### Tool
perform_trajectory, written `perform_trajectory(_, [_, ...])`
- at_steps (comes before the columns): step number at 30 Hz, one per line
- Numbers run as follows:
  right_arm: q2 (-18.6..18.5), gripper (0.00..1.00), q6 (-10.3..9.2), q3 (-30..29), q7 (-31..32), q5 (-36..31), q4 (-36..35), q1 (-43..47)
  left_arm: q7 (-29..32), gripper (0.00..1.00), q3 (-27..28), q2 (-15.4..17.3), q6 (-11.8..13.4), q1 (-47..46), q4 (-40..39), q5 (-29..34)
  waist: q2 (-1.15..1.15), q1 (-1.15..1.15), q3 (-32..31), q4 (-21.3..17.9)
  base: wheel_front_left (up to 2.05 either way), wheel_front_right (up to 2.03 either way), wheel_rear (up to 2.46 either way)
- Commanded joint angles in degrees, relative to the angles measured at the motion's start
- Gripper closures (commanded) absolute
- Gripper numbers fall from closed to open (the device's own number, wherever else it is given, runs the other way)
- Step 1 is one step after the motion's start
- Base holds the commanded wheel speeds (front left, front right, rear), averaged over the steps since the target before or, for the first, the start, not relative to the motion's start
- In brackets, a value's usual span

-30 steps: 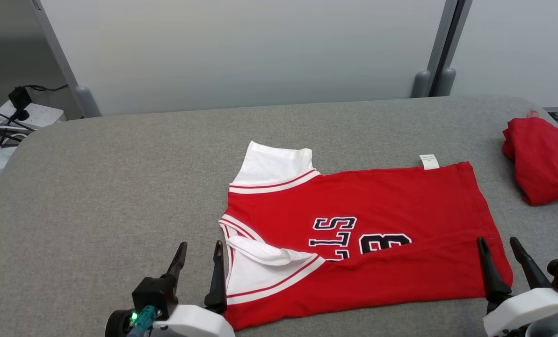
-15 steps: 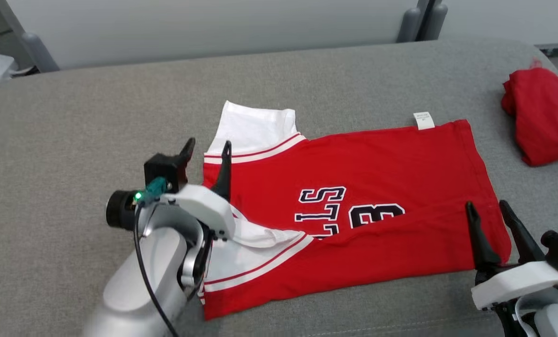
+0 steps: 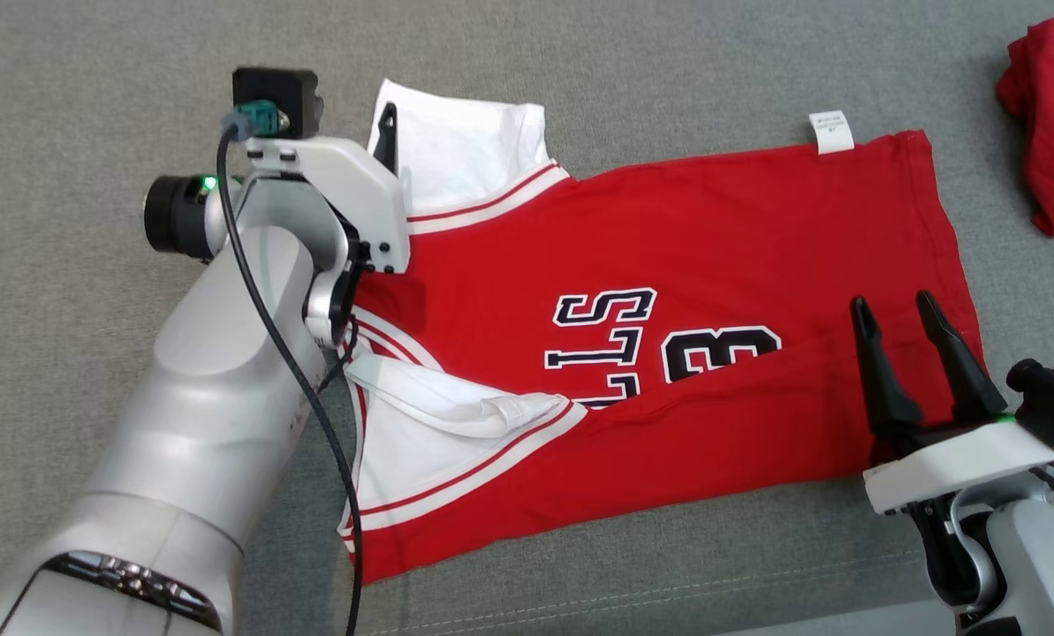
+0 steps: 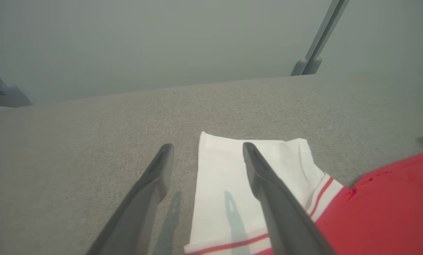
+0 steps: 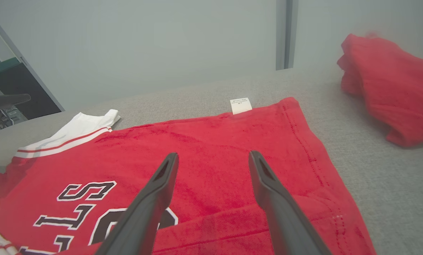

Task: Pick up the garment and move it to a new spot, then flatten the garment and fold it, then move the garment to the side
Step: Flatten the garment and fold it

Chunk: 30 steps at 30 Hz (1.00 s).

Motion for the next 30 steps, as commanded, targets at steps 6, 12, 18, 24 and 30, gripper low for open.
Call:
perform_trajectory(6, [-1.65,0.0,0.08,1.72,-0.78,1.03,-2.43,-3.24,1.94,0.0,0.0,1.0,-1.64,-10.54,6.29,0.78,0.0,0.0,5.62,-2.55,0.0,0.0,0.0])
perform_trajectory(12, [-1.88,0.0,0.08,2.34,-0.78,1.19,-2.67,-4.21,4.03,0.0,-0.82,1.0,-2.22,-15.56,13.1,1.16,0.0,0.0,7.68,-4.36,0.0,0.0,0.0])
perform_trajectory(18, [-1.86,0.0,0.08,3.14,-0.78,1.42,-2.54,-4.75,4.5,0.33,-1.43,0.97,-3.21,-18.48,17.22,1.22,0.0,0.0,8.77,-6.02,0.0,0.0,0.0])
perform_trajectory(24, [-1.87,0.0,0.08,3.53,-0.78,1.56,-2.29,-4.89,5.08,0.4,-2.1,1.4,-3.03,-19.83,19.26,1.46,0.0,0.0,9.49,-6.76,0.0,0.0,0.0])
perform_trajectory(30, [-1.98,0.0,0.08,4.08,-0.78,1.58,-2.22,-5.18,4.9,0.26,-3.21,2.39,-1.94,-20.99,20.21,2.36,0.0,0.0,9.97,-7.4,0.0,0.0,0.0])
